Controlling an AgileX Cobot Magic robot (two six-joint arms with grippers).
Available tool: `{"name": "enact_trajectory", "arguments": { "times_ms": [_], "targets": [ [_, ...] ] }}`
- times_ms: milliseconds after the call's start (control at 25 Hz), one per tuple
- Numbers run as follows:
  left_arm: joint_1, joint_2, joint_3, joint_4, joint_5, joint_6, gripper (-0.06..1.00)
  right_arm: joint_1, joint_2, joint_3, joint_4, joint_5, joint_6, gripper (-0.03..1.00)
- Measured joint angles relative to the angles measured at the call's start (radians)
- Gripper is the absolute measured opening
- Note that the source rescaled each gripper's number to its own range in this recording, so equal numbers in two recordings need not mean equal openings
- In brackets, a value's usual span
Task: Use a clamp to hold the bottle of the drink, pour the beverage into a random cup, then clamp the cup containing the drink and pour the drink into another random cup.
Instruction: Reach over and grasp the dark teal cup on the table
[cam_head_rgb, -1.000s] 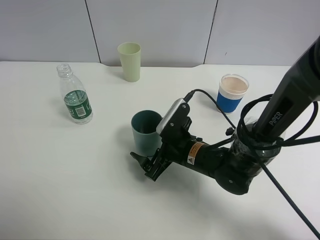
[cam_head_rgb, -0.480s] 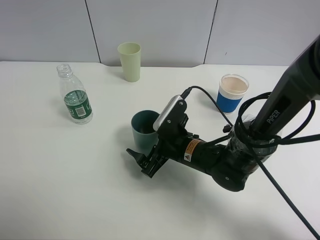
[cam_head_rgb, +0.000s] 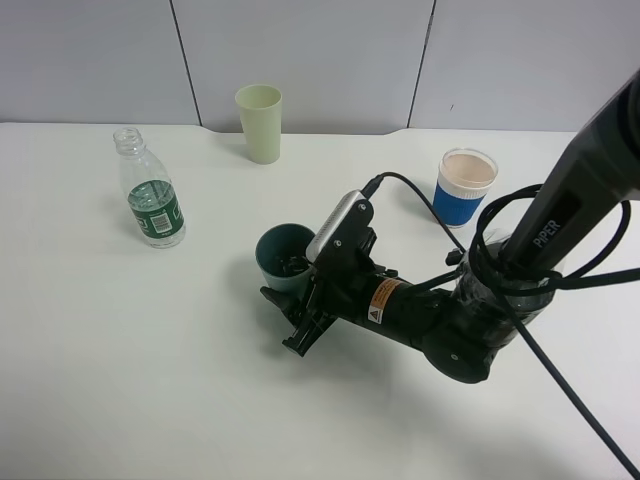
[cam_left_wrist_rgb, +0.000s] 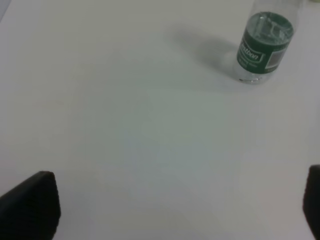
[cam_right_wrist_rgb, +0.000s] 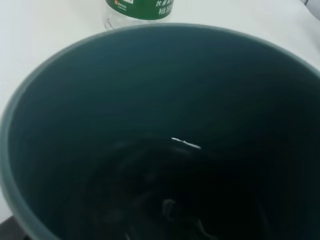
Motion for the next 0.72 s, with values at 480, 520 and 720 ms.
{"name": "enact_trajectory", "arguments": {
  "times_ms": [480, 520, 720],
  "targets": [
    [0.000, 0.000, 0.000, 0.000, 0.000, 0.000, 1.00, 0.000, -0.022, 0.000, 0.006, 0.026, 0.070, 0.00],
    [0.000, 0.000, 0.000, 0.000, 0.000, 0.000, 1.00, 0.000, -0.035, 0.000, 0.012, 0.028, 0.086, 0.00],
    [0.000, 0.000, 0.000, 0.000, 0.000, 0.001, 1.00, 0.000, -0.149, 0.001, 0.060, 0.058, 0.104, 0.00]
  ]
}}
